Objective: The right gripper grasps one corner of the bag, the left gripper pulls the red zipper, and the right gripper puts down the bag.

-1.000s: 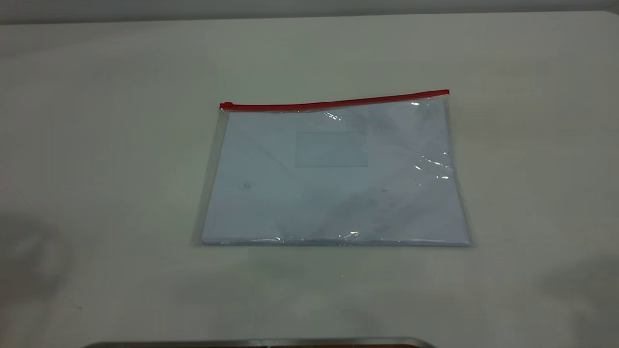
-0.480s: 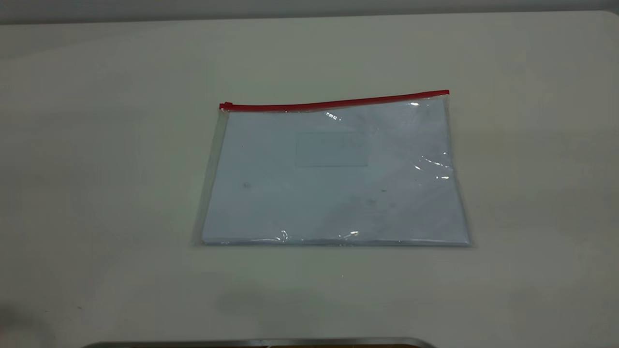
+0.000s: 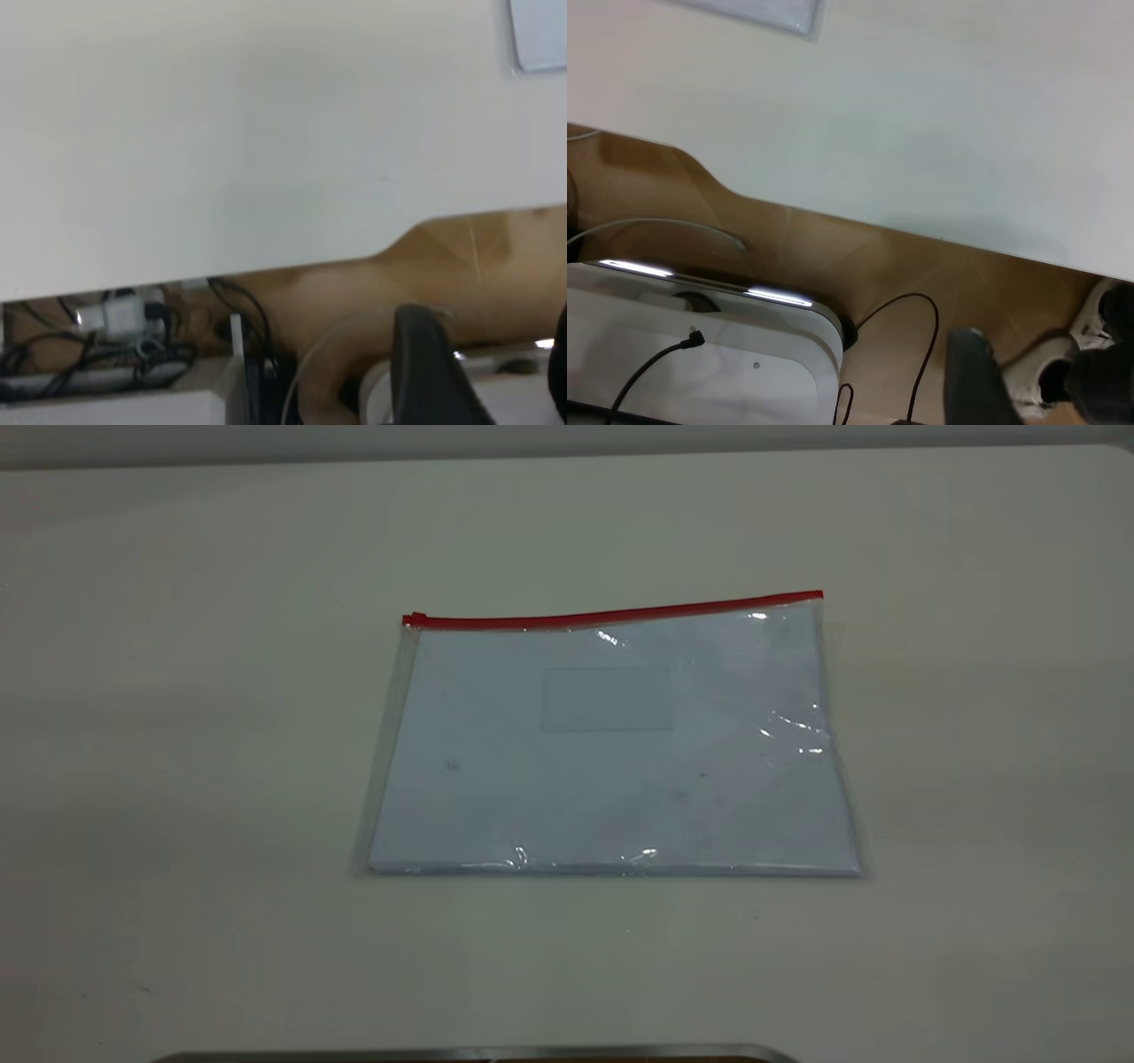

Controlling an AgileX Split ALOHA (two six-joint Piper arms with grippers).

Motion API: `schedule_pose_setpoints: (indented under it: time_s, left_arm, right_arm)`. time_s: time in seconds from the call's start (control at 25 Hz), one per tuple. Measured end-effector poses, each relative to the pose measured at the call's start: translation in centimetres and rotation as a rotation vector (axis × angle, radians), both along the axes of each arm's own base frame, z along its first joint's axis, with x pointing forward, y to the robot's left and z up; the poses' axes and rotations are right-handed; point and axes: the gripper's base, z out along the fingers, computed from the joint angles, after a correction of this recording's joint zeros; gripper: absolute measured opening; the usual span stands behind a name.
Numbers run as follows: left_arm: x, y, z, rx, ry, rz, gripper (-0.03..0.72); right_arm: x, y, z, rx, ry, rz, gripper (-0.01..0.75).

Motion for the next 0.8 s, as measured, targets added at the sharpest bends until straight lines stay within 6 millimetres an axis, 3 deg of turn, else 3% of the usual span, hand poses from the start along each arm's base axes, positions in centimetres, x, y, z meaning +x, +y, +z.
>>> schedule_pose_setpoints:
  time_s: [0.56, 0.8]
  left_arm:
    - [-4.1, -0.3, 0.2, 0.008, -0.266, -0.001, 0.399]
    - [-4.5, -0.3, 0.1, 0.006, -0.293, 0.004, 0.399]
  right_arm:
    - [-0.2, -0.1, 0.1, 0.003, -0.019, -0.001, 0.453]
    - [-3.0, -1.0, 1.5, 0.038, -0.228, -0.083, 0.453]
